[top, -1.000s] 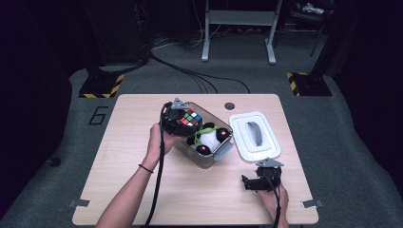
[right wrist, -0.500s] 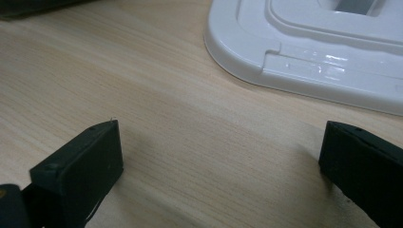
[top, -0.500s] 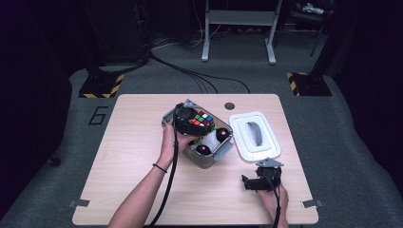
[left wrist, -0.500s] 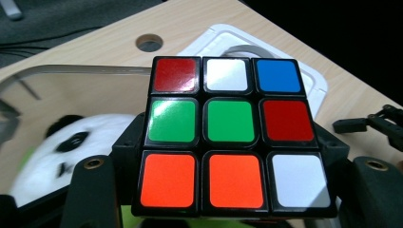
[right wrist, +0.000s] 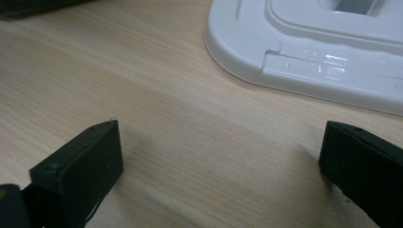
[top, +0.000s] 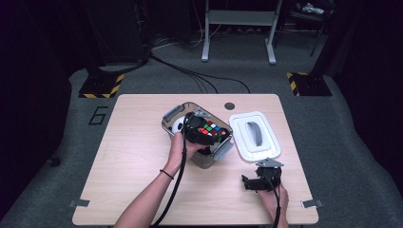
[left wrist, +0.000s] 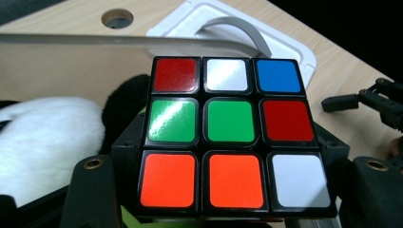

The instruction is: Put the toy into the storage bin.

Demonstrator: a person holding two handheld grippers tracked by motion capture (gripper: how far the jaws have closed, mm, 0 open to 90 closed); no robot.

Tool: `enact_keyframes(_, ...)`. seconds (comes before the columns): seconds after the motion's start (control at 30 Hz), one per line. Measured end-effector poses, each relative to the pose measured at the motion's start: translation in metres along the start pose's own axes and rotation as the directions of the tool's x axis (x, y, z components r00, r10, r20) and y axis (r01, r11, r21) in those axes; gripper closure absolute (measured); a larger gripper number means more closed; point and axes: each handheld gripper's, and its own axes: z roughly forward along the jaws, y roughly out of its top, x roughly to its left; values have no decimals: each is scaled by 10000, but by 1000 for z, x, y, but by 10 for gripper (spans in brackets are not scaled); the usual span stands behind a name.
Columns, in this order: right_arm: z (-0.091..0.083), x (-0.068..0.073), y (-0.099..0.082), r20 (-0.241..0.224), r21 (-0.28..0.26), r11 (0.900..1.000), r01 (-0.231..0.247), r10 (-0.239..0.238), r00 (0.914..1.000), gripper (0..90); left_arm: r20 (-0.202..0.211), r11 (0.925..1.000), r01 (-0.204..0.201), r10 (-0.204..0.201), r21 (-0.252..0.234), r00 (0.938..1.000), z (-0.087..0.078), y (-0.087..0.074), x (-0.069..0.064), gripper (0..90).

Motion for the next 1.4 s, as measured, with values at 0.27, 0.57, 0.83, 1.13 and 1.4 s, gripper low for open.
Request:
enact_keyframes(0.27, 0, 0, 0, -3, 0, 10000, 2, -2, 10000, 0, 427, 9997, -83, 94, -245, 9990, -9, 1, -5, 248)
enact_keyframes(0.57, 0, 0, 0, 5, 6, 10000, -16, 16, 10000, 0, 642, 9969, 157, -107, -772, 9979, -32, 4, 4, 241)
enact_keyframes(0.83, 0, 0, 0, 4, 4, 10000, -18, 18, 10000, 0, 929, 9974, 192, -128, -691, 9956, -22, 3, 11, 384)
enact_keyframes(1.13, 0, 1, 0, 6, -22, 10000, -83, 83, 10000, 0, 1297, 9989, 37, 23, -466, 9916, -13, -2, 11, 465)
enact_keyframes(1.4, 0, 1, 0, 24, -30, 10000, -73, 73, 10000, 1, 1570, 9994, 192, -145, -283, 9875, -5, -3, 19, 461)
